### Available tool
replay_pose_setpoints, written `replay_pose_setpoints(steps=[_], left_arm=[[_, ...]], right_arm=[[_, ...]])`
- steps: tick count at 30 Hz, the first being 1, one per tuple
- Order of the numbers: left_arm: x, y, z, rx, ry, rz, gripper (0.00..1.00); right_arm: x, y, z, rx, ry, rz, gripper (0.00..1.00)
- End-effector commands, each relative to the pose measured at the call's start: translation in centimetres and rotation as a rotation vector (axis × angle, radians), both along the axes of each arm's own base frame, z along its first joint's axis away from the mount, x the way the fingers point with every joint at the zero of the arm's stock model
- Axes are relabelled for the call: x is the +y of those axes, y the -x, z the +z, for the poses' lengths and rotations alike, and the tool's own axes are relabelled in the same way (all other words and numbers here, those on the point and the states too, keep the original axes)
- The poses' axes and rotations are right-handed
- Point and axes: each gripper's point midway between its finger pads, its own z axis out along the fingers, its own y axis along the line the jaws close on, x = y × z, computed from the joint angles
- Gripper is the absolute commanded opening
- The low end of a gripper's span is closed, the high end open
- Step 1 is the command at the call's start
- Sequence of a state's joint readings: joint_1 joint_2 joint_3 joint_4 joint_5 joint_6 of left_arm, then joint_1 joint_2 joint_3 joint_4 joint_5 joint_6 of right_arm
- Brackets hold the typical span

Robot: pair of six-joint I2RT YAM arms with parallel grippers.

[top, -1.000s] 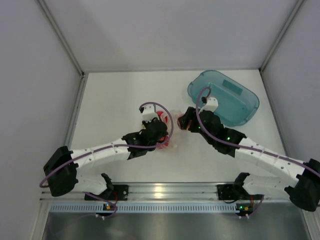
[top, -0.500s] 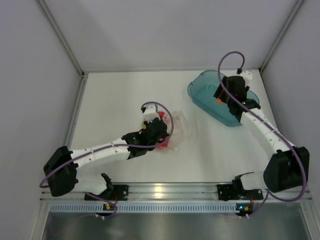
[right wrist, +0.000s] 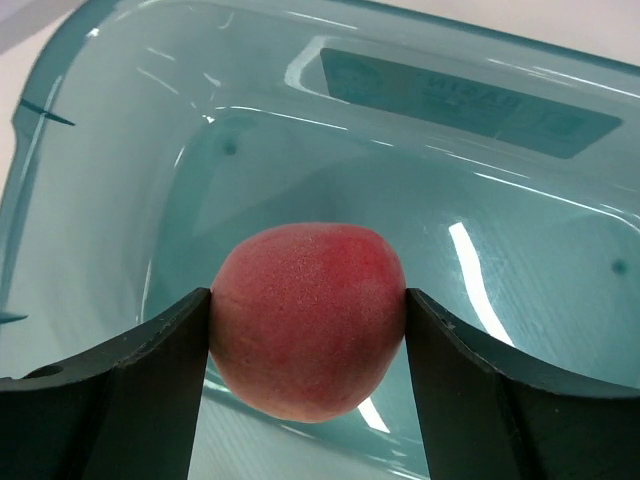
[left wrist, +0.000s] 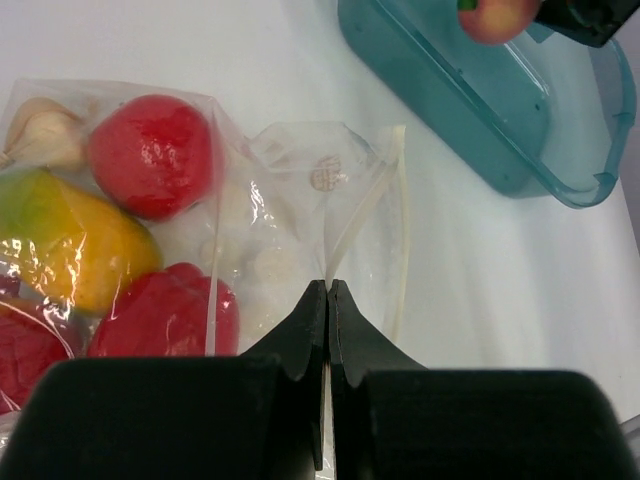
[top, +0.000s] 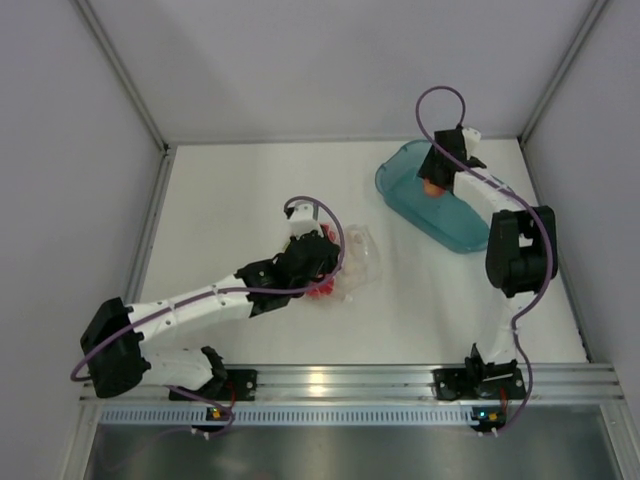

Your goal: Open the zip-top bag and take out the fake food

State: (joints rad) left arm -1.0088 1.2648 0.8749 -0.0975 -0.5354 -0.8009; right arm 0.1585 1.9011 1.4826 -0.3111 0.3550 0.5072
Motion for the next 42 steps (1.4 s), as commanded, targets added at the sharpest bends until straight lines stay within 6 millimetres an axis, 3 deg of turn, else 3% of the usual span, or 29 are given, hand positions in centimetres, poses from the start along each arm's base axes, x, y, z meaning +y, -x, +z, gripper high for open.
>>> replay_pose_setpoints(steps=[1,3,4,6,7,9,10,11,12,13,14,15,16,17,18,19,20,21,22,23,25,26,29,34,38,42], left_arm=[[-0.5,0.0,3.9,-0.053,0.057,-0.035,0.00],[-0.5,0.1,4.2,-0.058,0.052,-0.041,0.00],[-0.5,0.1,4.3,-0.060,0.050,-0.043,0.00],[-0.6,0.1,4.6,-0.065,0.044,-0.051,0.00],[-0.5,0.0,4.8,-0.067,0.045,-0.050,0.00],[-0.7,0.0,5.0,-0.069,0.046,-0.054,0.00],[-0.8,0.0,5.2,-0.072,0.050,-0.053,0.00],[-0.8,-0.1,5.3,-0.074,0.049,-0.053,0.00],[-0.9,-0.1,5.4,-0.074,0.053,-0.052,0.00],[-0.8,-0.4,5.5,-0.079,0.051,-0.039,0.00],[-0.7,-0.4,5.6,-0.078,0.055,-0.031,0.00],[-0.8,-0.6,5.7,-0.080,0.060,-0.024,0.00],[-0.6,-0.8,5.8,-0.085,0.060,-0.009,0.00],[-0.6,-0.9,6.0,-0.086,0.066,-0.001,0.00],[-0.7,-1.0,6.0,-0.087,0.066,0.007,0.00],[-0.6,-1.1,6.1,-0.086,0.073,0.014,0.00],[-0.6,-1.2,6.4,-0.086,0.085,0.027,0.00],[-0.6,-1.3,6.5,-0.085,0.092,0.036,0.00],[-0.7,-1.3,6.8,-0.089,0.101,0.037,0.00],[-0.6,-1.4,7.0,-0.088,0.110,0.044,0.00],[-0.6,-1.4,7.3,-0.088,0.124,0.047,0.00],[-0.7,-1.4,7.4,-0.086,0.133,0.049,0.00],[-0.8,-1.3,7.5,-0.083,0.144,0.047,0.00],[-0.4,-1.3,6.7,-0.066,0.156,0.075,0.00],[0.1,-1.2,5.6,-0.047,0.176,0.112,0.00],[0.4,-1.1,5.1,-0.039,0.185,0.123,0.00]], right_arm=[[-0.3,-2.2,1.8,-0.053,-0.024,-0.025,0.62],[0.0,-2.5,2.3,-0.055,-0.031,-0.002,0.68],[0.2,-2.4,3.1,-0.071,-0.035,0.010,0.81],[0.7,-2.1,4.1,-0.084,-0.044,0.048,0.94],[0.7,-1.7,5.5,-0.105,-0.047,0.054,0.97],[1.1,-0.8,6.3,-0.119,-0.059,0.079,0.99],[1.1,-0.1,8.2,-0.154,-0.067,0.087,0.99],[1.1,0.6,8.7,-0.161,-0.072,0.089,0.99],[1.6,1.6,8.2,-0.136,-0.098,0.114,0.99],[2.0,2.7,10.1,-0.174,-0.117,0.141,0.98],[2.8,3.5,10.3,-0.178,-0.136,0.172,0.96],[3.9,5.0,9.2,-0.150,-0.174,0.220,0.94],[4.7,6.4,11.0,-0.194,-0.212,0.248,0.88],[6.0,8.1,9.1,-0.157,-0.243,0.288,0.84],[7.6,9.5,9.1,-0.154,-0.296,0.352,0.82],[8.6,10.5,11.3,-0.237,-0.337,0.386,0.75],[10.6,12.0,11.3,-0.243,-0.369,0.443,0.72],[11.8,13.8,9.7,-0.210,-0.410,0.487,0.70],[12.8,14.9,11.6,-0.283,-0.454,0.515,0.67],[14.9,16.8,10.1,-0.248,-0.487,0.569,0.66],[17.1,19.0,10.8,-0.274,-0.549,0.631,0.63],[19.1,20.4,10.4,-0.284,-0.581,0.686,0.62],[21.8,22.4,9.8,-0.273,-0.618,0.719,0.57],[25.2,23.6,6.8,-0.198,-0.582,0.720,0.59],[27.4,24.3,5.7,-0.187,-0.539,0.724,0.63],[27.6,24.1,2.7,-0.117,-0.496,0.638,0.73]])
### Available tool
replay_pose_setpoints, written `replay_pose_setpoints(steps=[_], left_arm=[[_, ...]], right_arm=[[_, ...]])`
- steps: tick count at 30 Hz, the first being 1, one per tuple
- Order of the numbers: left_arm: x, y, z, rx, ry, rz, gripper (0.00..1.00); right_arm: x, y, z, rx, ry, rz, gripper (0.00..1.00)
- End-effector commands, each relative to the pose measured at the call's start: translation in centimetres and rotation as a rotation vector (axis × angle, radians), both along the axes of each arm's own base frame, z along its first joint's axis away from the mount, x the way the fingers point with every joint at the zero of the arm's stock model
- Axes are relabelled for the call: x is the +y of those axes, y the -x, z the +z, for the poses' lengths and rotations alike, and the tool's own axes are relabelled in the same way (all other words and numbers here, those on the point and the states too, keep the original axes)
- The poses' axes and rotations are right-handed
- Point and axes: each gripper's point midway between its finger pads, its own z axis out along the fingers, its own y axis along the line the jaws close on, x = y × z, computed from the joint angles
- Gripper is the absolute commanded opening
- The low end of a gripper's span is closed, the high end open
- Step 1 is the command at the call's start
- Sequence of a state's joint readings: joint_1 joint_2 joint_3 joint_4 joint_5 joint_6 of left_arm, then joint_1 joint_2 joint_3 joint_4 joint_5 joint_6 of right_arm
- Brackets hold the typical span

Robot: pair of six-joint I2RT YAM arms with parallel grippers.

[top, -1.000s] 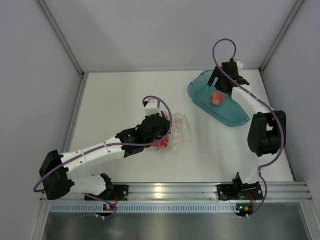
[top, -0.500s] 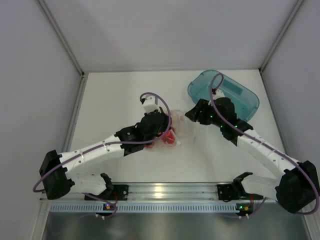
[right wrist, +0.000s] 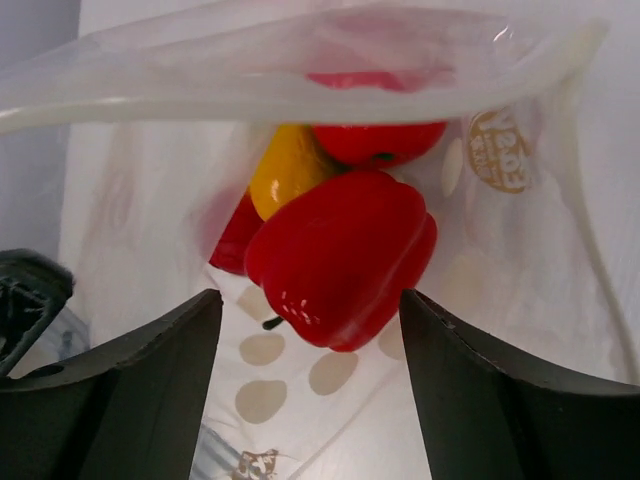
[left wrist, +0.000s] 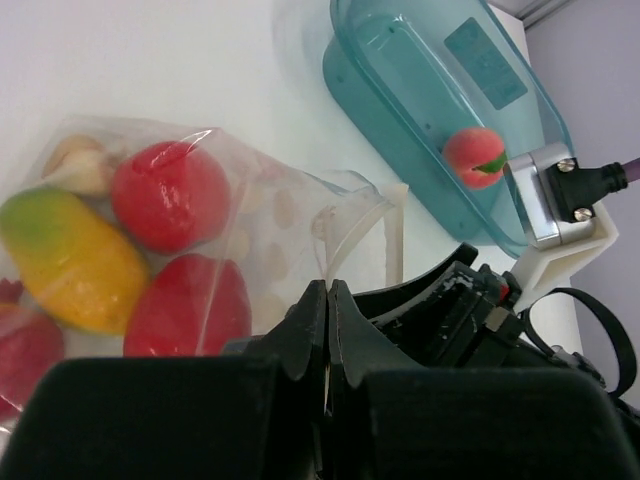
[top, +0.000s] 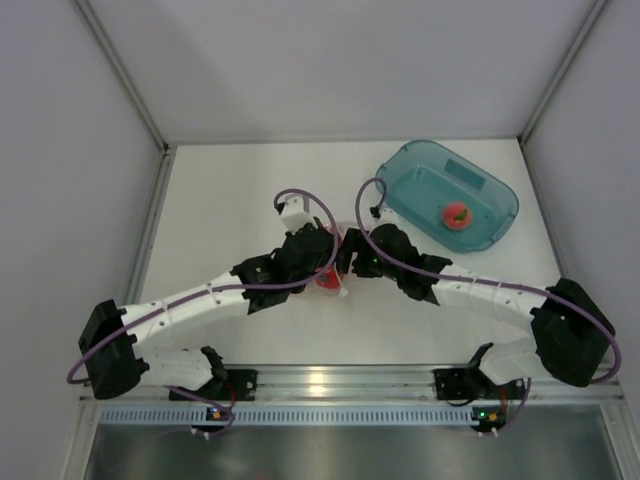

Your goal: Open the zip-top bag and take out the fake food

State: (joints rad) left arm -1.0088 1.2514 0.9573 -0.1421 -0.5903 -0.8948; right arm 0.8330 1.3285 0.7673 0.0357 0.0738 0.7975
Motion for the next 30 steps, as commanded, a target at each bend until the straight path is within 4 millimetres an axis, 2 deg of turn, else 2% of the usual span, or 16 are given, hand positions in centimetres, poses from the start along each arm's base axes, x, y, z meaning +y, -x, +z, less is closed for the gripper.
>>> replay_pose_setpoints(steps=[1,3,7,9,10,14,17,20,25,30], left_arm=[[0.5,-0.2,1.1,-0.020,0.072,0.042,0.00],[0.5,-0.2,0.7,-0.013,0.071,0.046,0.00],[1.1,0.1,-0.9,0.002,0.060,0.070,0.00],[1.3,0.3,-1.2,-0.001,0.073,0.079,0.00],[1.6,0.5,-1.9,0.006,0.070,0.083,0.00],[1.8,0.9,-2.1,-0.001,0.079,0.083,0.00],[1.7,1.3,-1.7,-0.021,0.083,0.093,0.00],[1.6,1.9,-1.3,-0.050,0.091,0.135,0.00],[1.6,2.0,-0.6,-0.075,0.107,0.172,0.00],[0.8,1.7,0.2,-0.090,0.076,0.154,0.00]], right_arm=[[1.0,-1.6,1.4,-0.037,-0.041,-0.109,0.73],[1.0,-1.7,0.4,-0.027,-0.036,-0.139,0.74],[2.4,-1.6,-1.3,0.030,-0.068,-0.137,0.83],[3.1,-1.7,-1.9,0.033,-0.106,-0.138,0.84],[3.3,-1.7,-2.1,0.039,-0.132,-0.140,0.84],[3.3,-1.8,-3.3,0.046,-0.205,-0.178,0.80],[3.6,-2.1,-3.3,0.063,-0.258,-0.213,0.77],[3.1,-2.2,-3.5,0.076,-0.272,-0.283,0.74],[3.1,-2.2,-2.8,0.078,-0.346,-0.265,0.68],[5.6,-1.7,-4.4,0.175,-0.306,-0.145,0.72]])
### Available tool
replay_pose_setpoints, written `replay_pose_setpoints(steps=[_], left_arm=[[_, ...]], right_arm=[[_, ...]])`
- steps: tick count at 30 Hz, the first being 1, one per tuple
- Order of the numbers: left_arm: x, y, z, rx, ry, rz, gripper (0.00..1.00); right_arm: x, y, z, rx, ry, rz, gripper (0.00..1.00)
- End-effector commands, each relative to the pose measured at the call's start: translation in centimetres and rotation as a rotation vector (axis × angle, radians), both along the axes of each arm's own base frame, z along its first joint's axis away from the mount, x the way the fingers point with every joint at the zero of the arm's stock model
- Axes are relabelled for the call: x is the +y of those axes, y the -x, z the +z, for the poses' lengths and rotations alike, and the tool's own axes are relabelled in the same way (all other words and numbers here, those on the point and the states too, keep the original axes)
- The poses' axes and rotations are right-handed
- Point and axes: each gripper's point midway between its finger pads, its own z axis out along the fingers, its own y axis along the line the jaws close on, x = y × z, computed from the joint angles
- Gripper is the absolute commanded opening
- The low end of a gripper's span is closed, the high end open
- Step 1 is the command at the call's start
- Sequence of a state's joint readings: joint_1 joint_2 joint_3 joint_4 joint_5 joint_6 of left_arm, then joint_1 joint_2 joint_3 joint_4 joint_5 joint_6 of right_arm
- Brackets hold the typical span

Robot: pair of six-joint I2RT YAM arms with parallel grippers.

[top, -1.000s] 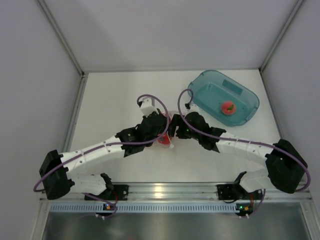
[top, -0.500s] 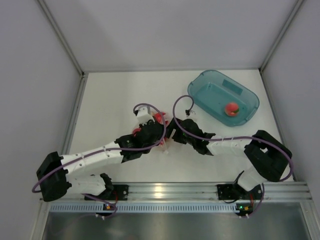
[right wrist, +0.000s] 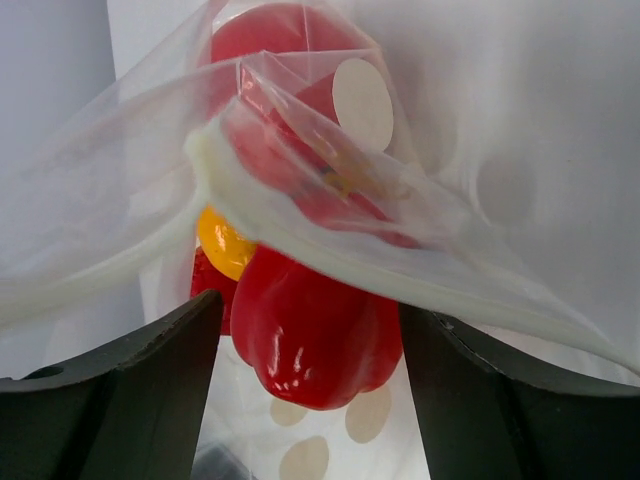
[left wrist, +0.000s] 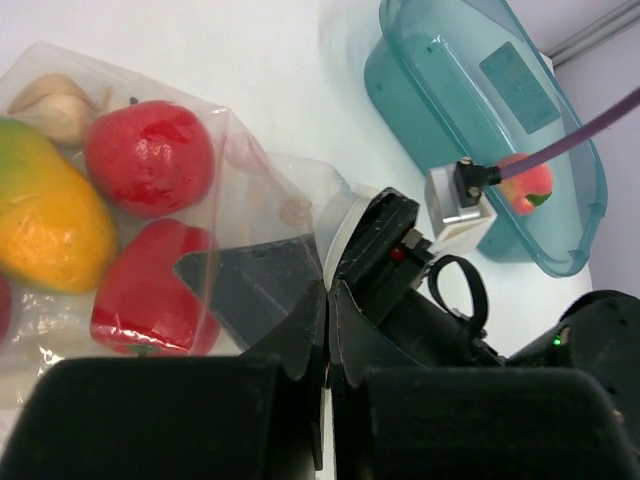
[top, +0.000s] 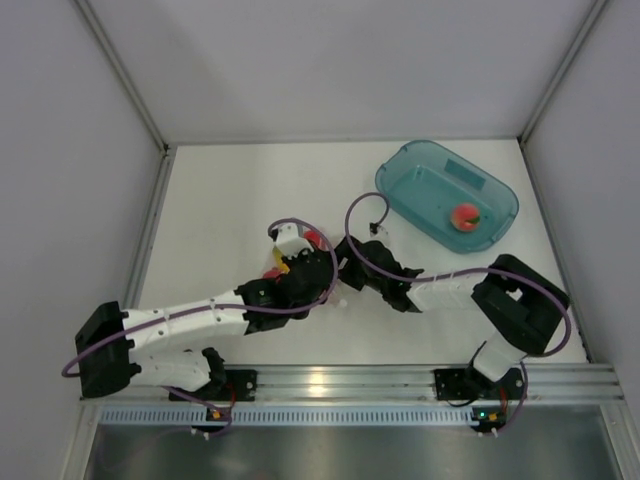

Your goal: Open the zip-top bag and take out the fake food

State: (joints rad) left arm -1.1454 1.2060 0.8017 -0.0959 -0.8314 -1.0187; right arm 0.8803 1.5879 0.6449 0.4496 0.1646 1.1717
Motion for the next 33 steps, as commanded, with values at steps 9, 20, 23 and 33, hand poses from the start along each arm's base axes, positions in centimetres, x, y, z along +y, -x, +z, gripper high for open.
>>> replay_pose_setpoints(steps=[9,20,23,33], left_arm=[[2.0,0.0,-0.4,-0.017,0.118,0.102,0.00],[4.9,0.9,-3.0,-0.003,0.103,0.144,0.00],[5.6,0.9,-3.2,-0.009,0.080,0.157,0.00],[6.9,0.7,-3.0,-0.035,0.039,0.200,0.00]], right_arm=[[5.6,1.1,-2.2,0.065,0.049,0.261,0.82],[6.6,3.3,-6.9,0.105,0.207,0.285,0.88],[6.7,3.5,-6.7,0.094,0.194,0.279,0.75],[5.6,2.6,-3.1,-0.006,0.188,0.237,0.45]])
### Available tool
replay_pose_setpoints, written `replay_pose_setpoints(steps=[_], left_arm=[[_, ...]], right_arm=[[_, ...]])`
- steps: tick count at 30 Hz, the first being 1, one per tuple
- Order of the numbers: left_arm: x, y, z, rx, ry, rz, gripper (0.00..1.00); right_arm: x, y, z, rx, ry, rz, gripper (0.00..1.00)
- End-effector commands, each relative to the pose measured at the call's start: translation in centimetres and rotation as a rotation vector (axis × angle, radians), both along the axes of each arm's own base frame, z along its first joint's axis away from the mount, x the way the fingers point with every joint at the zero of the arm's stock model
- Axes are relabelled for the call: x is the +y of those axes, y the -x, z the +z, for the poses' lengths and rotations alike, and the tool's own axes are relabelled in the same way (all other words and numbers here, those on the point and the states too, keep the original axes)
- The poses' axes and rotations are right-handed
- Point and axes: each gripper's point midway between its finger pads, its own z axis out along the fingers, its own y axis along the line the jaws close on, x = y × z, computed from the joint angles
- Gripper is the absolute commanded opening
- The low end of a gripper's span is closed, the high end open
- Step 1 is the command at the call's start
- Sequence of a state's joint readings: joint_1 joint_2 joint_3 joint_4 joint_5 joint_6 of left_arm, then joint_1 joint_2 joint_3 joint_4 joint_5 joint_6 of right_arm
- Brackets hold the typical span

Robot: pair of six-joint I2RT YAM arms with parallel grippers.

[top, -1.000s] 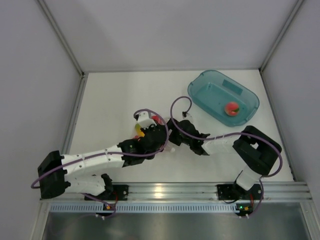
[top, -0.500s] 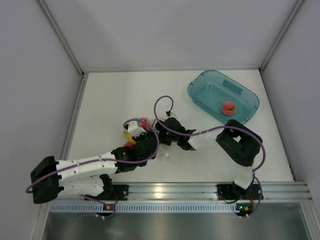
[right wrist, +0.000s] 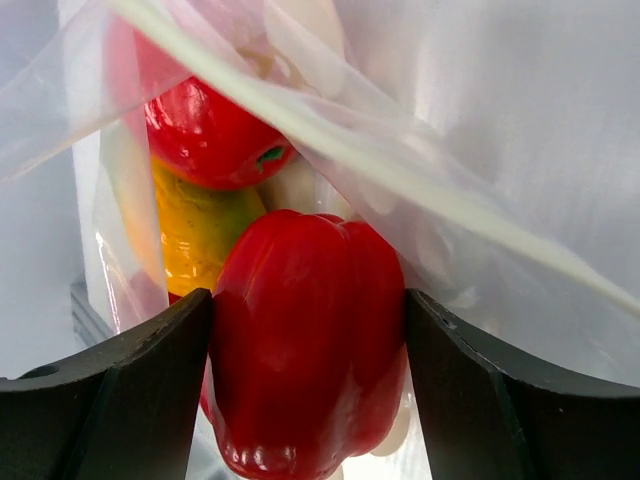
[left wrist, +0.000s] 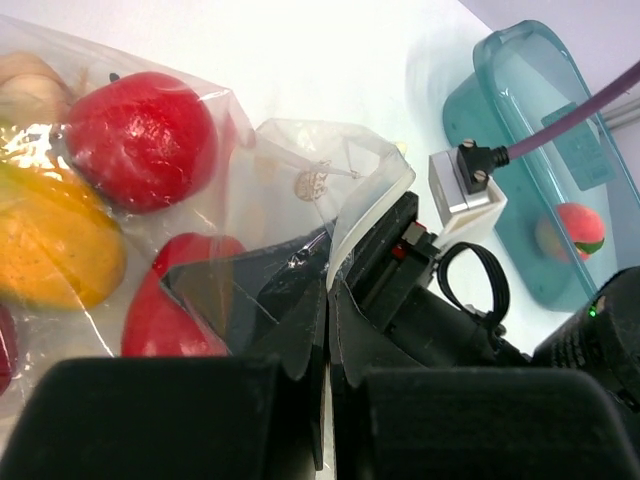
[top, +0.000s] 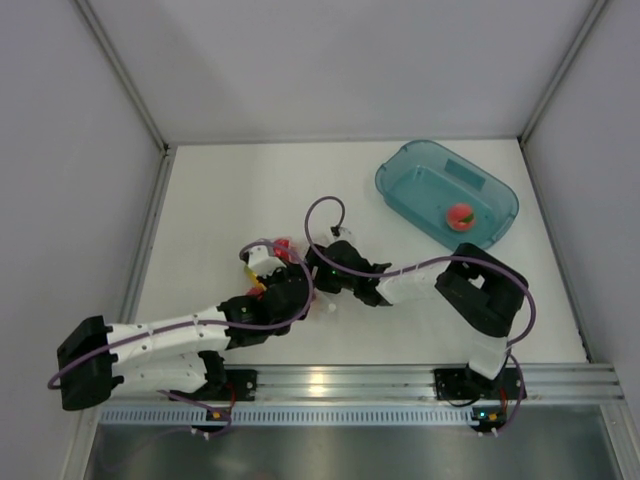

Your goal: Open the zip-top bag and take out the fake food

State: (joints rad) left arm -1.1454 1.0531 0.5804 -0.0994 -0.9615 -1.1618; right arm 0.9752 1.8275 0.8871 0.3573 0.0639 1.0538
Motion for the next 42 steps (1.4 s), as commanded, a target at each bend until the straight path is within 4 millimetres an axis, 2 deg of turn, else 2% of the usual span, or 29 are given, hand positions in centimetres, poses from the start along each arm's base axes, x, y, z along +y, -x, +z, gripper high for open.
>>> replay_pose_setpoints(steps=[1,6,7,13,21,26,27,31,32,34,35,37,38,40,41,42], left_arm=[[1.1,-0.2,0.7,-0.029,-0.003,0.046,0.00],[1.3,-0.2,0.6,-0.034,-0.019,0.047,0.00],[1.3,-0.2,0.7,-0.035,-0.019,0.047,0.00],[0.9,-0.3,0.9,-0.030,-0.024,0.033,0.00],[0.3,-0.2,0.8,-0.019,-0.024,0.009,0.00],[0.2,-0.1,0.8,-0.016,-0.022,0.002,0.00],[0.2,-0.1,0.8,-0.015,-0.020,0.002,0.00],[0.1,-0.1,0.7,-0.012,-0.033,-0.008,0.00],[0.0,0.0,0.7,-0.011,-0.030,-0.010,0.00],[0.0,0.0,0.7,-0.010,-0.030,-0.016,0.00],[0.0,0.0,0.8,-0.010,-0.030,-0.017,0.00],[-0.1,0.0,1.0,-0.012,-0.025,-0.022,0.00],[-0.1,0.1,1.0,-0.013,-0.023,-0.024,0.00],[-0.2,0.1,1.2,-0.013,-0.024,-0.030,0.00],[-0.2,0.1,1.3,-0.015,-0.022,-0.030,0.00],[-0.4,0.0,1.5,-0.016,-0.023,-0.035,0.00]], right_arm=[[-1.5,0.6,0.1,-0.044,0.070,-0.002,0.43],[-2.4,0.6,2.2,-0.090,0.064,-0.008,0.40],[-2.6,0.4,3.2,-0.115,0.059,-0.014,0.40],[-4.2,0.3,6.3,-0.187,0.057,-0.042,0.39],[-8.0,-0.7,9.4,-0.296,0.149,-0.135,0.39],[-10.9,-1.6,12.4,-0.382,0.201,-0.197,0.38],[-11.7,-1.6,12.4,-0.383,0.228,-0.205,0.38],[-15.0,-3.3,15.5,-0.440,0.248,-0.259,0.38],[-16.7,-4.6,16.2,-0.447,0.258,-0.307,0.38],[-18.9,-5.8,17.0,-0.462,0.289,-0.336,0.38],[-21.2,-7.4,17.7,-0.463,0.304,-0.403,0.38],[-23.4,-9.0,17.8,-0.459,0.342,-0.438,0.37],[-25.9,-10.6,18.4,-0.458,0.361,-0.507,0.37],[-27.9,-12.5,18.6,-0.451,0.401,-0.538,0.37],[-30.1,-13.7,18.6,-0.440,0.423,-0.592,0.36],[-30.7,-14.6,17.6,-0.417,0.448,-0.592,0.36]])
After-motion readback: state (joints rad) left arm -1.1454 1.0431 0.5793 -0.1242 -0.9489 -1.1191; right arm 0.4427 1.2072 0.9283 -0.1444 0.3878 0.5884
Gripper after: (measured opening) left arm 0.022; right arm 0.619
